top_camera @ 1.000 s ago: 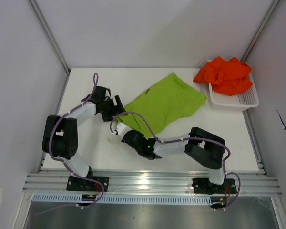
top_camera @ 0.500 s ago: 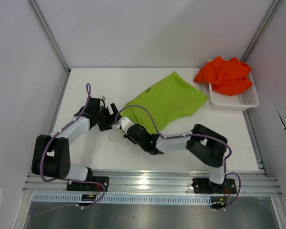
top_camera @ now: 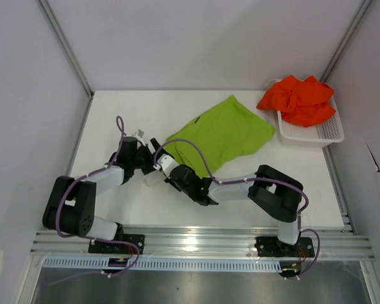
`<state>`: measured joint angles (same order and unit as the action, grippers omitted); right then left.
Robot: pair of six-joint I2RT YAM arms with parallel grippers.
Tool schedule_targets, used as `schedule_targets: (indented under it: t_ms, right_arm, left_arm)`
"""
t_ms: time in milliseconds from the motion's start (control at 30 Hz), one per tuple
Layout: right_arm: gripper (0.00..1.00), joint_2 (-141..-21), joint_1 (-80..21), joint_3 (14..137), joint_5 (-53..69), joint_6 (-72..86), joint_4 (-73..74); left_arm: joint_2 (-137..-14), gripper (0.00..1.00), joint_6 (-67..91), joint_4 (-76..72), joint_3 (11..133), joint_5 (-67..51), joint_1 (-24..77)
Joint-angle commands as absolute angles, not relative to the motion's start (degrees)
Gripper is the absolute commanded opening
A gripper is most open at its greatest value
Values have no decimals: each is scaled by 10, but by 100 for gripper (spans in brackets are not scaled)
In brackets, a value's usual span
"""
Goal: Fold and stack the shorts
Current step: Fold the shorts
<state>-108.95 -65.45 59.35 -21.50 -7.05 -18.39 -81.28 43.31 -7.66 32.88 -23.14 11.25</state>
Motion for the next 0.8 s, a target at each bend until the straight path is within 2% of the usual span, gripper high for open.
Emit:
schedule_targets:
  t_ms: [0, 300, 367, 400, 500, 533, 567, 633, 667, 767]
  right_arm:
    - [0, -1060, -660, 588, -210, -62, -214]
    - [0, -1069, -672, 606, -258, -54, -212]
    - [0, -1073, -673, 613, -260, -47, -208]
    - [0, -1073, -673, 613, -260, -43, -207]
    - [0, -1072, -676, 614, -247, -35, -208]
    - [0, -1071, -678, 614, -243, -34, -208]
    - [0, -1071, -679, 614, -237, -32, -207]
    - [8, -1067, -680, 622, -210, -17, -193]
    - [19, -1062, -678, 624, -193, -10, -187]
    - [36, -1035, -644, 636, -91, 60, -155]
  left_arm:
    - [-823, 97, 460, -156, 327, -226, 129]
    - [-864, 84, 494, -208, 302, -209, 136]
    - [-861, 79, 498, -217, 294, -203, 136]
    - [-860, 76, 500, -220, 292, -201, 136]
    - [-858, 55, 501, -221, 293, -195, 136]
    - [-860, 45, 499, -218, 299, -196, 135]
    - [-863, 41, 495, -215, 301, -199, 134]
    - [-872, 31, 489, -209, 320, -211, 134]
    - [-875, 28, 481, -206, 324, -214, 131]
    - [-885, 14, 453, -172, 353, -229, 121]
